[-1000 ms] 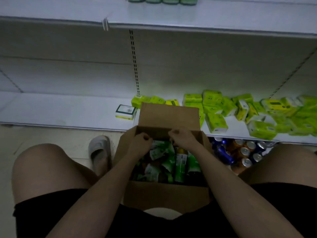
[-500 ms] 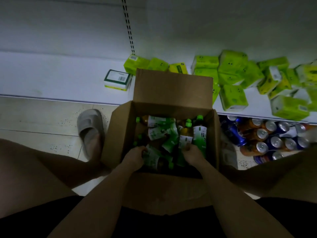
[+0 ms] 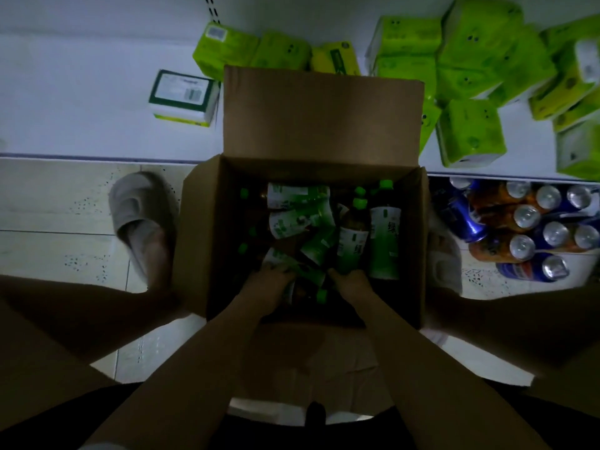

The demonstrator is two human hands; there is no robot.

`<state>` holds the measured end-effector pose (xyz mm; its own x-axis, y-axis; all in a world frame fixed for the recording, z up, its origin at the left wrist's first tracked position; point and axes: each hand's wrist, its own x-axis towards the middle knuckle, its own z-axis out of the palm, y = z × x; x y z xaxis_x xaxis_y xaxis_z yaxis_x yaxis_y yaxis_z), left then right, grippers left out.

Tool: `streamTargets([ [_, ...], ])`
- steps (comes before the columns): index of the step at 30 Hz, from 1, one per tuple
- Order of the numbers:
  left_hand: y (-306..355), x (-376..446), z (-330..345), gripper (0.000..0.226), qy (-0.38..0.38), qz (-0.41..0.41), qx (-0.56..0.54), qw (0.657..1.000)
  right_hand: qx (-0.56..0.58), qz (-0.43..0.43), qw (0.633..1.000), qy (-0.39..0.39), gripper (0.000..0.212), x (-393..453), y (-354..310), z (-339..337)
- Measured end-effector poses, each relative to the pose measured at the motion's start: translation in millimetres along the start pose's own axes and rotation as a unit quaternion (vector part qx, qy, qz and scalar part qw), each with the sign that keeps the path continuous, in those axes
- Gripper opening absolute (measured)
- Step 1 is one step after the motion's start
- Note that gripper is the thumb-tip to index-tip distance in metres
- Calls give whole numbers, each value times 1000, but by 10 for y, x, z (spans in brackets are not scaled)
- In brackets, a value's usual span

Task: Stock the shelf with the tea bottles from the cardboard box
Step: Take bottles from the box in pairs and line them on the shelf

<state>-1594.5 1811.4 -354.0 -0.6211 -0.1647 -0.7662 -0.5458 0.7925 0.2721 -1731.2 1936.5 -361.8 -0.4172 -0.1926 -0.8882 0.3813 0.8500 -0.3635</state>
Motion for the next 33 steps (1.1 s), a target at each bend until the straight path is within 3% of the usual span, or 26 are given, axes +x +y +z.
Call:
streamTargets([
  [5, -64, -13, 19, 54, 12, 22, 9, 1000, 15, -16, 999, 29, 88, 86, 36, 71],
  [9, -189, -81, -58, 60, 81, 32, -142, 986, 27, -31, 999, 34, 78, 161, 50, 47],
  [13, -189, -183, -160, 64, 132, 5, -389, 911, 29, -40, 999, 9, 46, 164, 25, 37],
  [17, -204, -186, -256, 65, 135, -34, -464, 875, 106, -45, 993, -27, 76, 70, -4, -15],
  [21, -196, -214, -328, 57, 149, -40, -563, 812, 180, -3, 978, -102, 61, -53, -56, -129],
  [25, -137, -278, -416, 53, 160, -54, -664, 728, 212, -10, 972, -99, 61, -205, -99, -194],
  [29, -48, -379, -564, 48, 177, -45, -723, 666, 225, -31, 968, -109, 63, -409, -198, -225],
  [33, 1, -576, -736, 41, 194, -26, -746, 636, 215, -81, 960, -160, 58, -698, -338, -266],
])
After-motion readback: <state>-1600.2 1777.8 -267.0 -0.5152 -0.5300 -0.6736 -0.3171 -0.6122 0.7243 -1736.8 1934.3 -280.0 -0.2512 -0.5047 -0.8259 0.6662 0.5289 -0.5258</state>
